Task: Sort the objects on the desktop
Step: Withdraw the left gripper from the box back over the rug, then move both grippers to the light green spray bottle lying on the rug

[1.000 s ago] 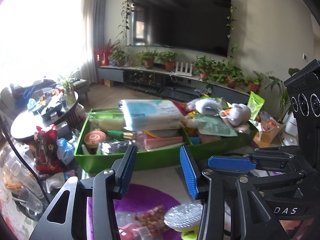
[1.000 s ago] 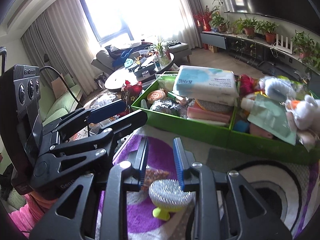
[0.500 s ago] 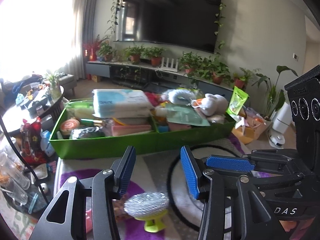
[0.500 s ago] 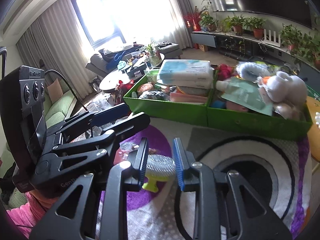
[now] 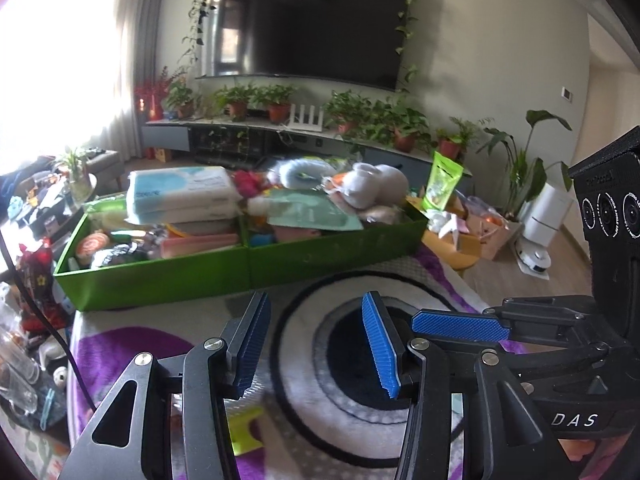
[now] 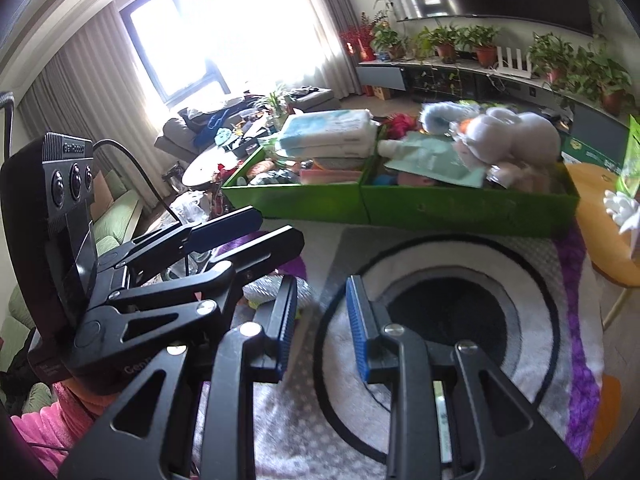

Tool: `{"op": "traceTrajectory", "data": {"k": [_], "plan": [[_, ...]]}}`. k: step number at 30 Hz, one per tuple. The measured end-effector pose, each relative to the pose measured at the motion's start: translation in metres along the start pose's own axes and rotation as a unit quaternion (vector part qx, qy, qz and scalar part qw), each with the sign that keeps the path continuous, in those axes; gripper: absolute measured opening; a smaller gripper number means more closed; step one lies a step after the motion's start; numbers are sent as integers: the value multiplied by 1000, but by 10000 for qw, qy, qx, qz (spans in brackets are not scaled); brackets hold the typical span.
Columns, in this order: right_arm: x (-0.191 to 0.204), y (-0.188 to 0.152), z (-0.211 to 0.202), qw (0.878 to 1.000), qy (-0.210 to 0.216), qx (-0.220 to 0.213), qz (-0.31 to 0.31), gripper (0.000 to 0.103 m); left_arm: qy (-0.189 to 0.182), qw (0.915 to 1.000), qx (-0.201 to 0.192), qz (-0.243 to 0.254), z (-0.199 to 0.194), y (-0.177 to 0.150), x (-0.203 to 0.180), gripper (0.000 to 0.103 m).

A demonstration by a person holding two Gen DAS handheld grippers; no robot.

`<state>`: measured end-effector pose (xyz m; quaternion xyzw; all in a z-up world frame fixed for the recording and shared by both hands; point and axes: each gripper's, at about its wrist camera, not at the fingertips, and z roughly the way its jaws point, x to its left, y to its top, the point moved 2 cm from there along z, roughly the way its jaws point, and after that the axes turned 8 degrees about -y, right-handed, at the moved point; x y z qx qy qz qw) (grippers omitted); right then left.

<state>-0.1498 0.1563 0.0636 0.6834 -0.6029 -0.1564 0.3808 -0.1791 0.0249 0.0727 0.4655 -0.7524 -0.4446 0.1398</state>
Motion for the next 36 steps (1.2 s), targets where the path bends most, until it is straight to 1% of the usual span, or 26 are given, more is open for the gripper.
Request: {"op": "traceTrajectory", "data": {"k": [3, 6, 7, 8, 9, 12, 14, 19, 22, 27, 30, 32, 36], "plan": [[-8, -6, -3, 10000, -30, -1, 75, 27, -80, 9999, 42, 42, 6, -4, -8, 49], [-16, -14, -4, 9998, -106, 35, 163, 35, -148, 9998, 97, 51, 13, -9, -13, 49], [-19, -18, -4, 9997, -108, 52, 210, 39, -187, 9997, 123, 34, 15, -11, -14, 50], [-23, -22, -4, 9996, -106, 70, 247, 40, -205, 9997, 160, 14, 18, -14, -15, 54], [-27, -27, -3, 9994, -108, 109, 296, 40, -209, 9996, 188, 1, 21, -16, -17, 57], [-36, -38, 1, 9988, -138, 239, 412, 40, -294, 9993, 240, 9, 28, -23, -22, 57], [-43, -46, 6, 9980, -183, 343, 491, 40, -264, 9992, 306, 52, 32, -27, -25, 57], [-60, -60, 21, 9952, -614, 600, 480, 41, -160, 9984, 538, -97, 43, -37, -22, 57], [-68, -62, 34, 9935, -704, 751, 493, 41, -123, 9979, 601, -184, 44, -41, -19, 57], [-77, -61, 58, 9903, -768, 1023, 548, 42, -13, 9982, 559, -200, 37, -44, -14, 57], [-77, -64, 71, 9888, -606, 1203, 637, 44, 82, 9982, 541, -258, 35, -46, -7, 57], [-72, -67, 73, 9899, -434, 1210, 593, 44, 98, 9979, 556, -326, 35, -49, -2, 57], [-53, -70, 66, 9925, 102, 1181, 288, 44, 141, 9972, 601, -432, 38, -52, 4, 57]]}}
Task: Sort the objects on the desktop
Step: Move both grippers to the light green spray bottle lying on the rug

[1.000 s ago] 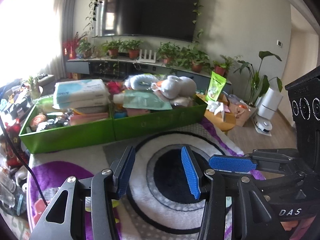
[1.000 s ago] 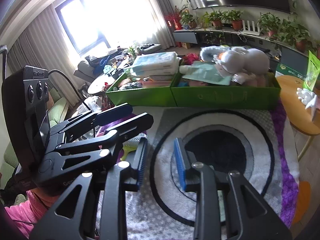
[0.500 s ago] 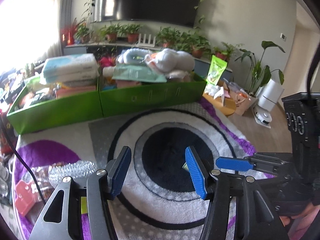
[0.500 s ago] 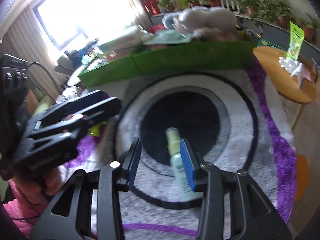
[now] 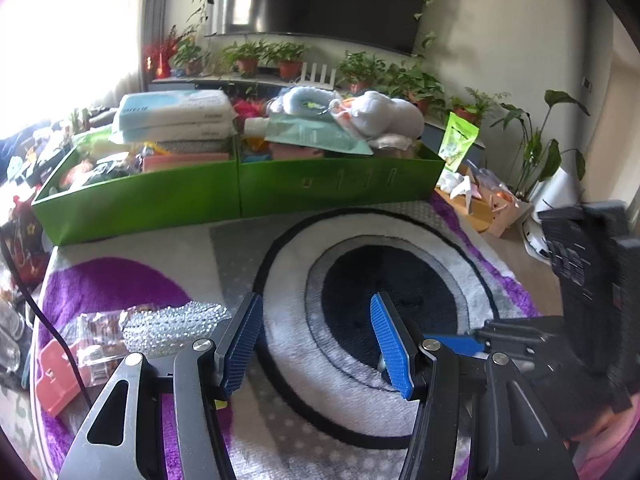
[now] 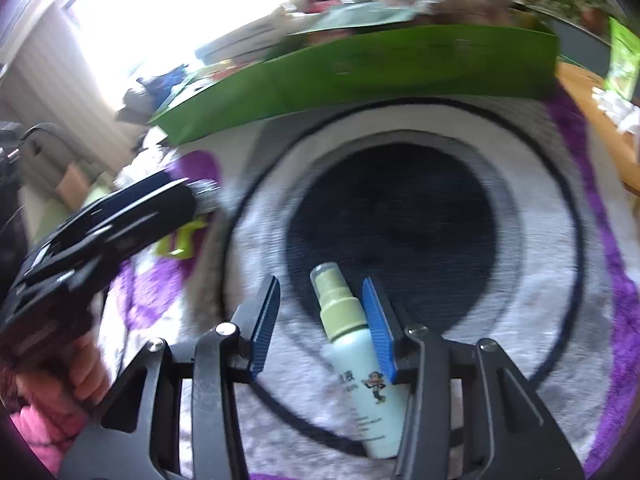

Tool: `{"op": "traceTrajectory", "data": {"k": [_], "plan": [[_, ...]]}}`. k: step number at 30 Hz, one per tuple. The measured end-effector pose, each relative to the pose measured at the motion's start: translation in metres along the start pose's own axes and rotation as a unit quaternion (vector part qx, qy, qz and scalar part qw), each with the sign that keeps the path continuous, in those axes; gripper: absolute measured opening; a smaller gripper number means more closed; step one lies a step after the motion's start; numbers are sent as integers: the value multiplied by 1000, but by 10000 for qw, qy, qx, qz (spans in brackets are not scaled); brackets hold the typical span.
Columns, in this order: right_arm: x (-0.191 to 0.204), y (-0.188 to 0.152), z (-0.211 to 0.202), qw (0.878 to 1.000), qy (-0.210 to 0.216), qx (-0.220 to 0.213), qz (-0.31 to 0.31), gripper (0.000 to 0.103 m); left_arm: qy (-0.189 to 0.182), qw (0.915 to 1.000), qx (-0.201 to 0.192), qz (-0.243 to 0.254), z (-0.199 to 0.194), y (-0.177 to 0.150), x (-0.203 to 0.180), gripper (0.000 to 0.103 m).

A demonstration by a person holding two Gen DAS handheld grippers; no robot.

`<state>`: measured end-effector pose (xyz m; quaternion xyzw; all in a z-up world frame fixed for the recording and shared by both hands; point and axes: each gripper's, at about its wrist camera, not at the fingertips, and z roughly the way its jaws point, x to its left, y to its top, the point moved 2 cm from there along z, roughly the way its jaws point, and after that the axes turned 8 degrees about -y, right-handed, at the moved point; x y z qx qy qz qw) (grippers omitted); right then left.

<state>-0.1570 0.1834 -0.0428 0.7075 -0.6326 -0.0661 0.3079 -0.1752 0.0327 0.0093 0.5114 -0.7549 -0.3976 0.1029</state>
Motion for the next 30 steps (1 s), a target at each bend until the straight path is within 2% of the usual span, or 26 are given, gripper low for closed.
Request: {"op": "traceTrajectory", "data": {"k": [6, 10, 14, 17, 23, 30], "plan": [[33, -24, -21, 9938, 720, 73, -844, 45, -42, 9999, 152, 51, -1, -14, -2, 57], [34, -46, -47, 9943, 195, -198, -1032, 47, -96, 9995, 247, 172, -3, -30, -10, 57], [15, -68, -74, 9963, -290, -537, -603, 49, -157, 9991, 264, 303, -6, -45, -23, 57], [3, -84, -79, 9958, -569, -629, -331, 48, -234, 9988, 299, 313, -5, -52, -30, 57], [-6, -98, -76, 9938, -735, -824, 147, 48, -301, 9981, 453, 275, 9, -56, -35, 57], [-4, -90, -60, 9912, -903, -909, 325, 47, -362, 9982, 402, 250, 20, -62, -37, 57]]}}
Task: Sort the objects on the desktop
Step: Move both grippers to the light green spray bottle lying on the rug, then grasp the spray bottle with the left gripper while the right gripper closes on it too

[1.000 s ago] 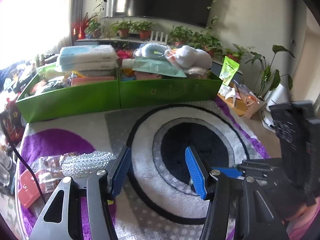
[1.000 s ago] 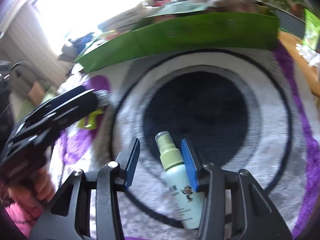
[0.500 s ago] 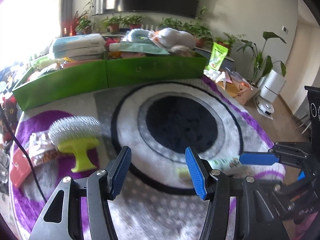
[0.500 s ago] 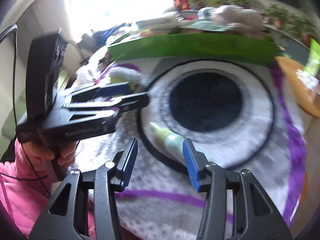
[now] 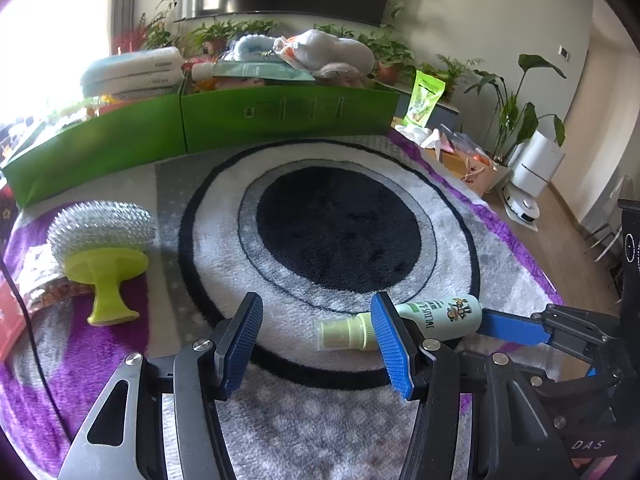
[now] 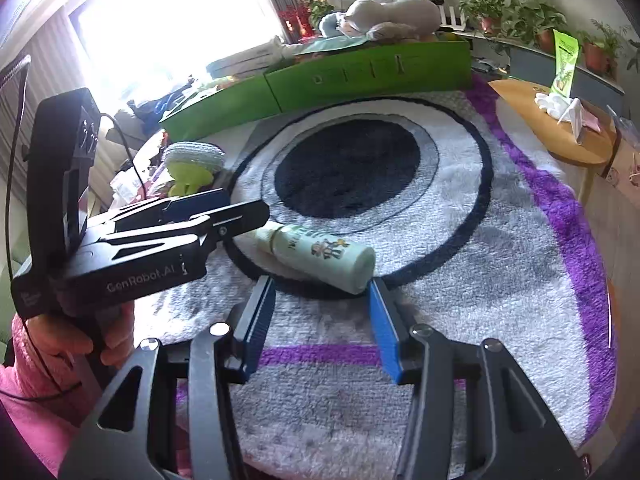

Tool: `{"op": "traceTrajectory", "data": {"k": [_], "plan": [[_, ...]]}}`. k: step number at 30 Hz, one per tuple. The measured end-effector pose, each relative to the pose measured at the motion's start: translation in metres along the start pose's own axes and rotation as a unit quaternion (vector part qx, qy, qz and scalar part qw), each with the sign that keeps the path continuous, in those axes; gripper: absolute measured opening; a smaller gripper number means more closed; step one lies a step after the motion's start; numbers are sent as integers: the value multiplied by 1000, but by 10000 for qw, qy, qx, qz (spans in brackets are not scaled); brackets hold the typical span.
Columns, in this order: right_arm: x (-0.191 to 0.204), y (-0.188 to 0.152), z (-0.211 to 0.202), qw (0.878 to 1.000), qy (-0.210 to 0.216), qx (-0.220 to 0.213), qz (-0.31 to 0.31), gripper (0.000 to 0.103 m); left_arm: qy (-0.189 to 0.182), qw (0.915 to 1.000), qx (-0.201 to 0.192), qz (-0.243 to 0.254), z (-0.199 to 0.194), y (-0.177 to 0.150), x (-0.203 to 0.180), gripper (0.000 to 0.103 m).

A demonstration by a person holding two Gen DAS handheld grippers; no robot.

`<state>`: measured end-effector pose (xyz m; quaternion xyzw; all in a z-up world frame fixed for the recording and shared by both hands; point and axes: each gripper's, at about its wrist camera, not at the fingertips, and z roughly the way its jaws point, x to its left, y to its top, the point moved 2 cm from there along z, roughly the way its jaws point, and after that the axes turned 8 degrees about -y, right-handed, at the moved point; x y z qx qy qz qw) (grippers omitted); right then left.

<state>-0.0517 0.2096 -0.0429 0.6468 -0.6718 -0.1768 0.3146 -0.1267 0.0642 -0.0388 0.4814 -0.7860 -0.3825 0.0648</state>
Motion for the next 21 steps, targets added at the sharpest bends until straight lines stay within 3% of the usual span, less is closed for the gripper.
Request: {"op": "traceTrajectory", "data": {"k": [8, 21], "plan": [[-2, 5, 6, 9999, -66, -105, 109, 35, -162, 9997, -62, -173, -2, -4, 0, 57], [-4, 9, 13, 9999, -94, -70, -3, 36, -248, 9995, -16, -193, -3, -9, -6, 57]]}}
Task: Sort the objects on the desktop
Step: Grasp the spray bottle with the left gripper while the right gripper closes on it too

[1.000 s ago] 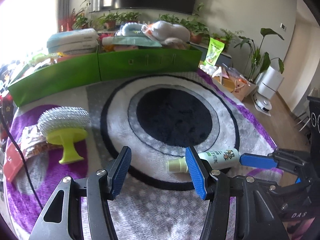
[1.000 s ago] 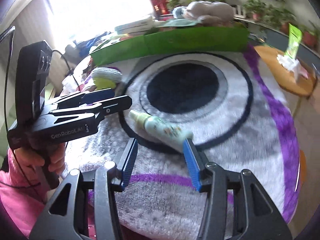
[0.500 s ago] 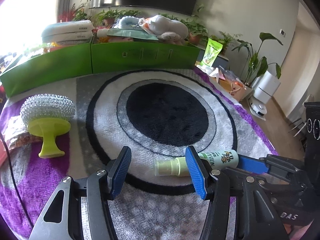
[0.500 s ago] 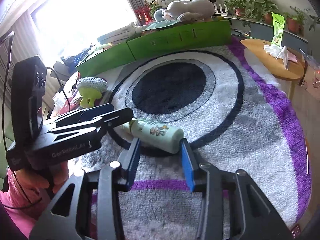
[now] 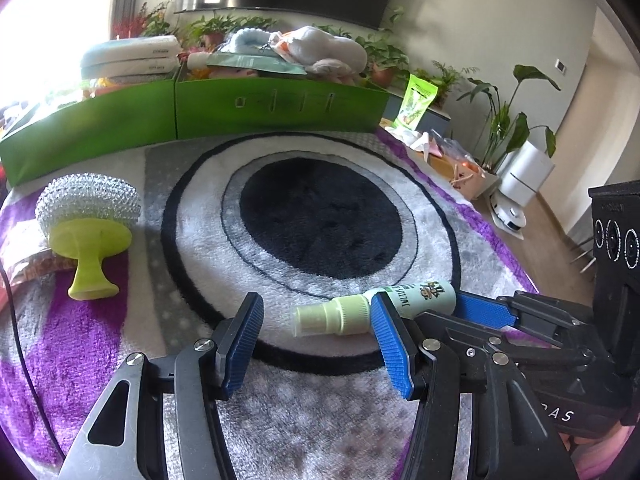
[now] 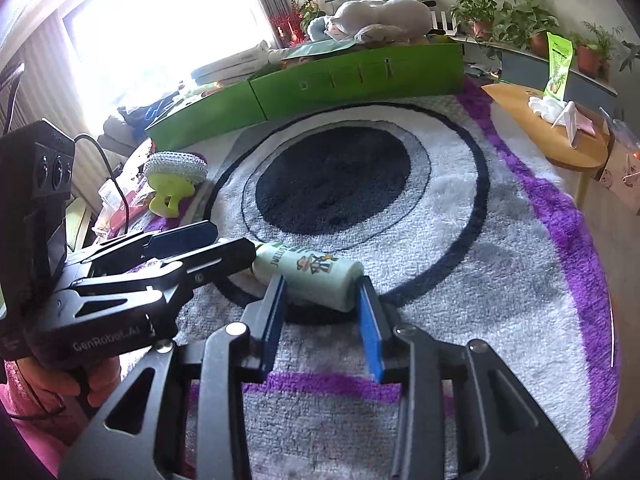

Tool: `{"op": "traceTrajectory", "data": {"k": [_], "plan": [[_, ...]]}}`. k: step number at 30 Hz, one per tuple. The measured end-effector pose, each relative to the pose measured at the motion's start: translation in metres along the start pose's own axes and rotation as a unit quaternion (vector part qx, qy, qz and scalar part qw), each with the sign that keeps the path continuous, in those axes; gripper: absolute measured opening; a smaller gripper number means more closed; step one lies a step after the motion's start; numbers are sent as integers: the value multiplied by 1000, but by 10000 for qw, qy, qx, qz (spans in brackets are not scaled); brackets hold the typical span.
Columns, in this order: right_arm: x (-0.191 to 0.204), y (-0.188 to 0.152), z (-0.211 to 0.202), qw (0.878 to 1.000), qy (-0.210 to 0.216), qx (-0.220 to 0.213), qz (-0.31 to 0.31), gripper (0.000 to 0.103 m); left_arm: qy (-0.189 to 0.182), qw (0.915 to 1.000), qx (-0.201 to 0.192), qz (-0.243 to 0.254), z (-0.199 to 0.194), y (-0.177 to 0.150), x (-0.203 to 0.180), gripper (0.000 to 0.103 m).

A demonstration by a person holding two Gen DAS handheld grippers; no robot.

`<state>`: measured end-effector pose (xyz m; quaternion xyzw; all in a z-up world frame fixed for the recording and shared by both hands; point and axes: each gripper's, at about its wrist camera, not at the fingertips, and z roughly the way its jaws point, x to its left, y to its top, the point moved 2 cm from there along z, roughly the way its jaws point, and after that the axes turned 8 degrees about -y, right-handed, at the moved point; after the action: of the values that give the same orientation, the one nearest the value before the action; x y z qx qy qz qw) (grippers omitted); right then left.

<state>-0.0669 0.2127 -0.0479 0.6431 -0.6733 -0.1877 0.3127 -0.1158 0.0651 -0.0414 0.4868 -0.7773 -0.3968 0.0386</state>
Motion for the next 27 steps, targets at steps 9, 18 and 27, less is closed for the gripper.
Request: {"op": "traceTrajectory", "data": {"k": [9, 18, 27], "plan": [[1, 2, 2, 10000, -17, 41, -23, 37, -11, 10000, 18, 91, 0, -2, -2, 54], [-1, 3, 4, 9999, -12, 122, 8, 37, -26, 9998, 96, 195, 3, -4, -9, 48], [-5, 7, 6, 9999, 27, 115, 120, 36, -52, 10000, 58, 20, 7, 7, 2, 48]]}}
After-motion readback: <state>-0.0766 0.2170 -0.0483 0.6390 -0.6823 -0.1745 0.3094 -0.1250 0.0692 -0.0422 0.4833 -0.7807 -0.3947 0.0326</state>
